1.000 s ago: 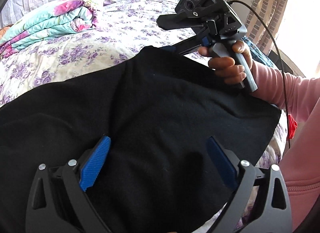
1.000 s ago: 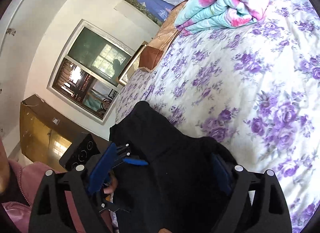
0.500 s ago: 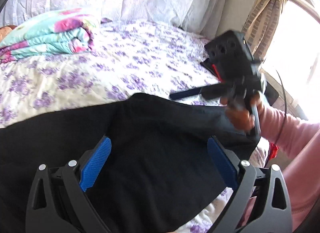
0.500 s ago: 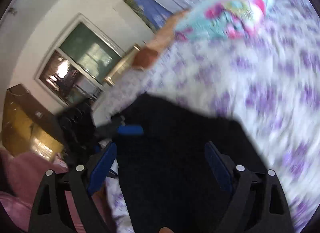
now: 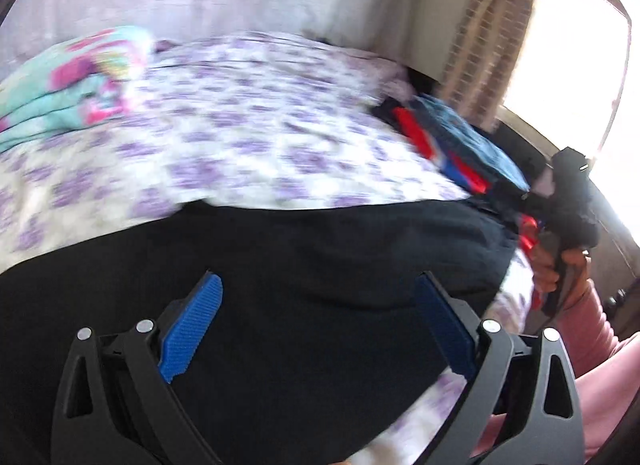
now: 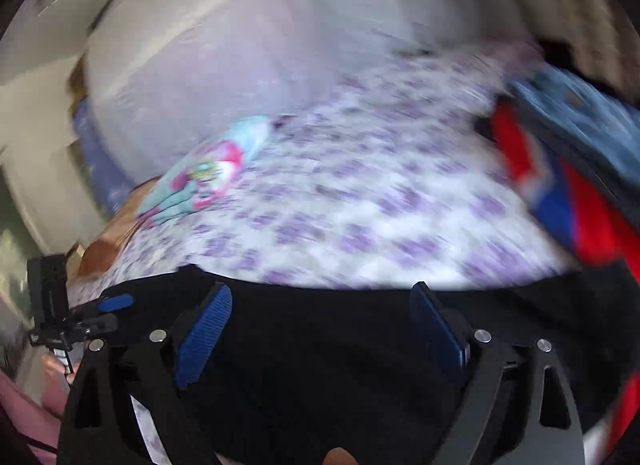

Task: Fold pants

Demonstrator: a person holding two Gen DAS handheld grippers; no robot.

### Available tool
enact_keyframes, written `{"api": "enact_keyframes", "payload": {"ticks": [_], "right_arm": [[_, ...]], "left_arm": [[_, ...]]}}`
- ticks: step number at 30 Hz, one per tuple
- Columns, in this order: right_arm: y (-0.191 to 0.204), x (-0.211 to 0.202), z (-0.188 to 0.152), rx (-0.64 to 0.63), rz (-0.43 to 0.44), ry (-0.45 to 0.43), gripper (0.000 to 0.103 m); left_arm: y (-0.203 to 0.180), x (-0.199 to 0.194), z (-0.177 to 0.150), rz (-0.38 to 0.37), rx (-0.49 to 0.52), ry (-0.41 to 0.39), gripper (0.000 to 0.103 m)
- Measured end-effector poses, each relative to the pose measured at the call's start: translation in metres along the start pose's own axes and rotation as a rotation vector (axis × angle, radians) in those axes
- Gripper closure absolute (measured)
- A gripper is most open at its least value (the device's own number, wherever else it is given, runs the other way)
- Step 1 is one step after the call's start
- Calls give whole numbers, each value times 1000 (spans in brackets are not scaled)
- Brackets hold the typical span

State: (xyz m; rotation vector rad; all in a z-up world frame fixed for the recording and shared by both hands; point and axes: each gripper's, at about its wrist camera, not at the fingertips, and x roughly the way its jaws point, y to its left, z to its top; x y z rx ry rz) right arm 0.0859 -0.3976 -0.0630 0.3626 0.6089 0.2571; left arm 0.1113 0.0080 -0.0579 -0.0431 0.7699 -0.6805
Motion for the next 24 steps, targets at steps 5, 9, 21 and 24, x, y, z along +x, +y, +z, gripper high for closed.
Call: {"api": "enact_keyframes", "payload": {"ticks": [5, 9, 21, 24], "right_arm": [[-104, -40, -28, 108, -410, -29, 43], [-87, -88, -34, 80, -444, -199, 21], [-117, -60, -37, 113, -465, -103, 83], [-120, -62, -34, 112, -464, -97, 93]], "left_arm": [[-45, 50, 9, -114, 5, 67, 8], [-70, 72, 6, -123, 40, 103, 8], [-95, 92, 6, -121, 56, 166, 8], [-97, 95, 6, -121, 50, 161, 8]]}}
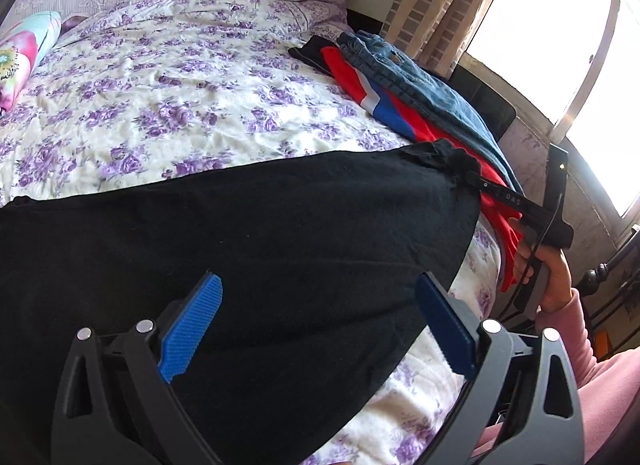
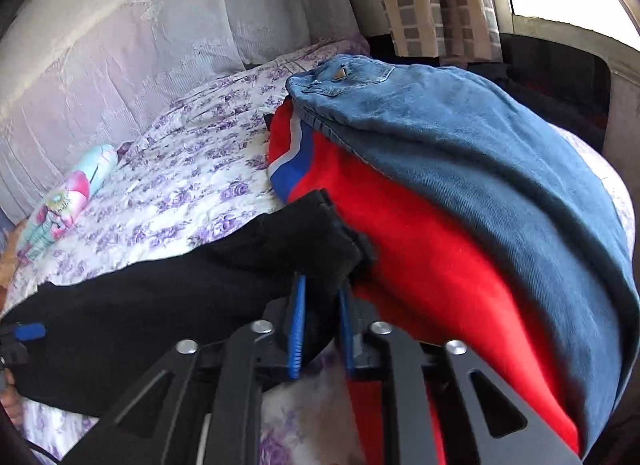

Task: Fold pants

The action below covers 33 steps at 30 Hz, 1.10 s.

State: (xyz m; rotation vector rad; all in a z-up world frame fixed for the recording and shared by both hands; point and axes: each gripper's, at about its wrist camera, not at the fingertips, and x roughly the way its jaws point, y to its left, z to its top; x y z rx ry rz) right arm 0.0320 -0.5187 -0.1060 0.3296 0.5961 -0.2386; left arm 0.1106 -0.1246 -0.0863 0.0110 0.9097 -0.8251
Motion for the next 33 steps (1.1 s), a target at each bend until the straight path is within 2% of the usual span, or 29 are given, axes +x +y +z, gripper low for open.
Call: {"api": "enact_keyframes", "payload": {"ticks": [4, 6, 8, 9, 10, 15, 21, 23, 28, 33], "right_arm": [[-15, -6, 3, 71, -1, -32, 94], [-14, -4, 0, 67, 6, -18, 91], [-12, -12, -3, 65, 23, -27, 67], [-13, -16, -4, 78, 35, -29, 46], [-15, -24, -6, 116, 70, -45, 42], [-17, -20, -16, 205, 185, 38, 42], [-23, 3, -17, 277, 201, 76, 45], [-16, 8, -13, 260, 203, 75, 50], [-5, 16, -12, 208, 157, 68, 74], [-13, 22, -12, 255, 198, 72, 66]], "left_arm": [[-2, 3, -1, -3, -7, 1, 8], [-4, 4, -2, -3, 1, 5, 8], [-6, 5, -2, 7, 14, 9, 8], [-6, 5, -2, 13, 22, 7, 8], [-6, 4, -2, 16, 25, 5, 8], [-3, 4, -2, -5, 7, 2, 8], [0, -3, -7, 13, -6, -22, 8], [4, -3, -7, 19, -26, -23, 8], [14, 7, -9, 73, -78, 16, 8], [13, 13, -11, 116, -65, 38, 5]]}}
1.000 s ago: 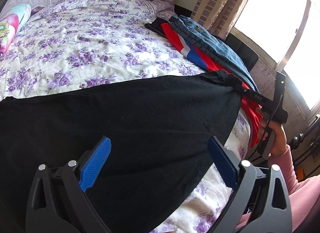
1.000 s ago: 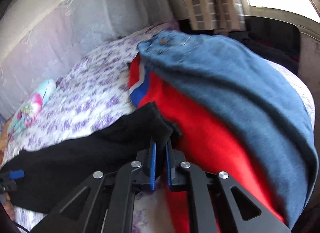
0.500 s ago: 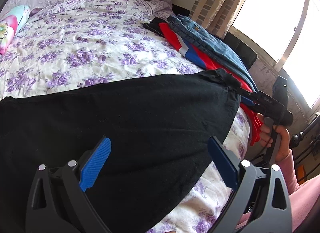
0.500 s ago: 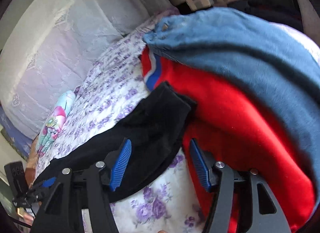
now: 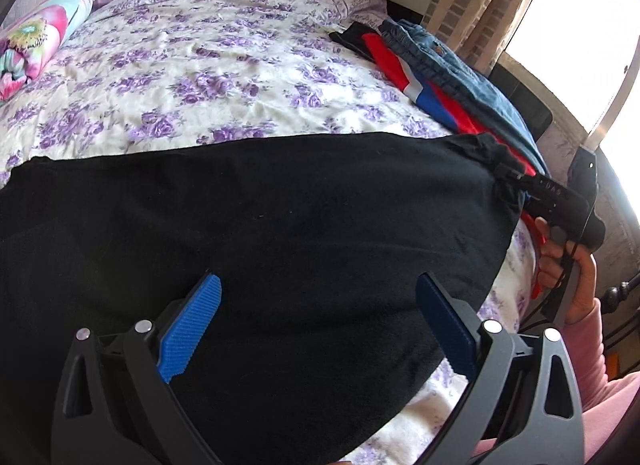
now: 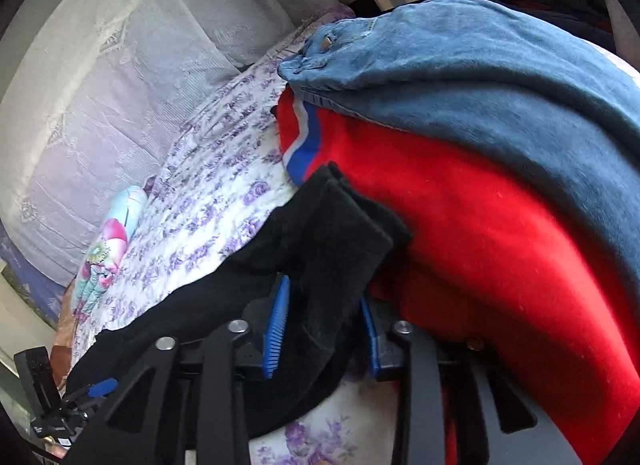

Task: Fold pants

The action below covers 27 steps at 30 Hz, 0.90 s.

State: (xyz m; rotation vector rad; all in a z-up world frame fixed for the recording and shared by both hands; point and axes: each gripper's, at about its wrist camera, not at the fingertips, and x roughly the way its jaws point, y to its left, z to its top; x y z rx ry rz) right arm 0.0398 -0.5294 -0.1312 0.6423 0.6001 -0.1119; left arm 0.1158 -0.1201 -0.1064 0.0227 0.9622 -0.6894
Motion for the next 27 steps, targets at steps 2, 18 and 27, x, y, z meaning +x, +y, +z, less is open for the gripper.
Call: {"api": "enact_keyframes", "payload": {"ticks": [2, 18, 27], "right_arm": [[-1, 4, 0, 0, -14, -6, 68], [14, -21, 6, -42, -29, -92, 84], [79, -40, 16, -256, -155, -168, 84]], "left_arm": [[-1, 2, -1, 12, 0, -2, 4], [-18, 17, -4, 166, 62, 35, 4], [12, -41, 4, 73, -22, -80, 4]]}}
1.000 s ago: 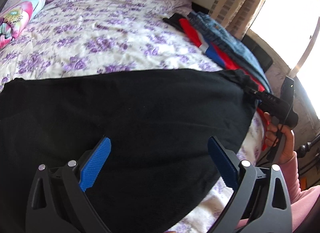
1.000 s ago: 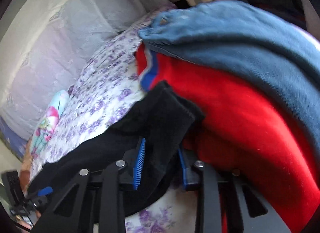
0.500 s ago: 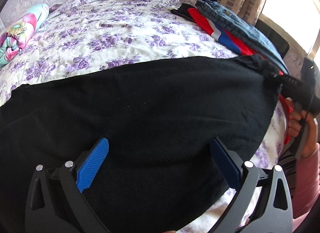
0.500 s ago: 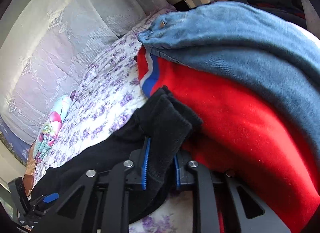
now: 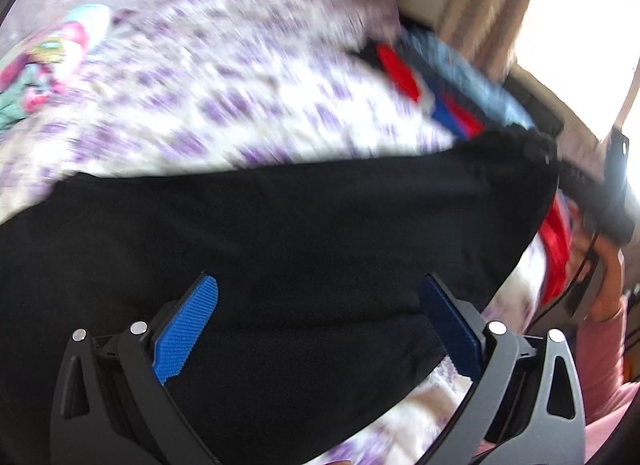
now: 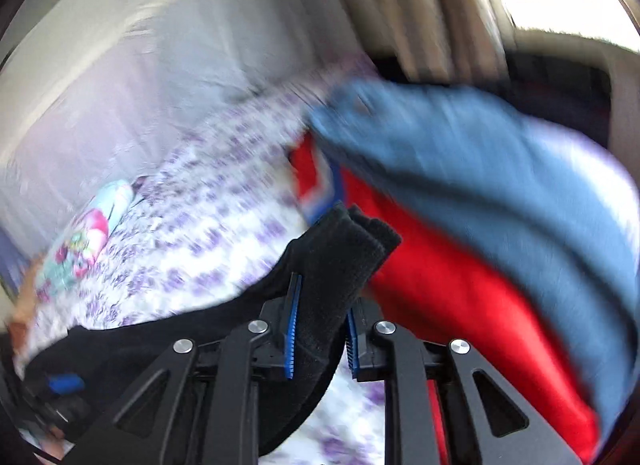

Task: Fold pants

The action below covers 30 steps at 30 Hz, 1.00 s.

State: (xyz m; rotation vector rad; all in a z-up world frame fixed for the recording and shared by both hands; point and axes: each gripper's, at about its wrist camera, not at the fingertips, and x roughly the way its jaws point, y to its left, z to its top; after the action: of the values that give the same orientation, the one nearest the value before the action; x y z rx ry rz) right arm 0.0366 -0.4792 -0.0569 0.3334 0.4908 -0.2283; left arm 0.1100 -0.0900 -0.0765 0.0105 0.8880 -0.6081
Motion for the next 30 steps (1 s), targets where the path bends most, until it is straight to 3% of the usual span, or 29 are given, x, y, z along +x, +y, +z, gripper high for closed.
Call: {"api": "enact_keyframes", "payload": {"ticks": [3, 7, 11, 16, 21, 23, 24, 25, 27, 30], "right_arm": [[61, -24, 13, -190, 29, -96, 84], [157, -32, -2, -443, 169, -141, 84], [236, -15, -47, -637, 306, -80, 84], [292, 10, -109, -751, 435, 78, 84], [313, 26, -140, -762, 467, 185, 79], [316, 24, -146, -762, 497, 211, 70], [317, 22, -148, -760, 513, 216, 54], [316, 18, -147, -750, 558, 240, 38], [308, 10, -141, -691, 655, 285, 36], [281, 2, -113, -466, 802, 313, 36]], "left_arm": [[39, -46, 1, 66, -67, -120, 4], [83, -87, -12, 162, -155, -201, 4], [120, -107, -36, 208, -244, -215, 4], [144, -114, -62, 219, -303, -194, 4], [151, -114, -74, 205, -292, -194, 4], [151, -114, -74, 199, -282, -200, 4], [151, -114, -73, 197, -279, -202, 4], [151, -114, -73, 195, -276, -204, 4], [151, -115, -72, 189, -272, -209, 4], [150, -120, -73, 182, -263, -222, 4]]}}
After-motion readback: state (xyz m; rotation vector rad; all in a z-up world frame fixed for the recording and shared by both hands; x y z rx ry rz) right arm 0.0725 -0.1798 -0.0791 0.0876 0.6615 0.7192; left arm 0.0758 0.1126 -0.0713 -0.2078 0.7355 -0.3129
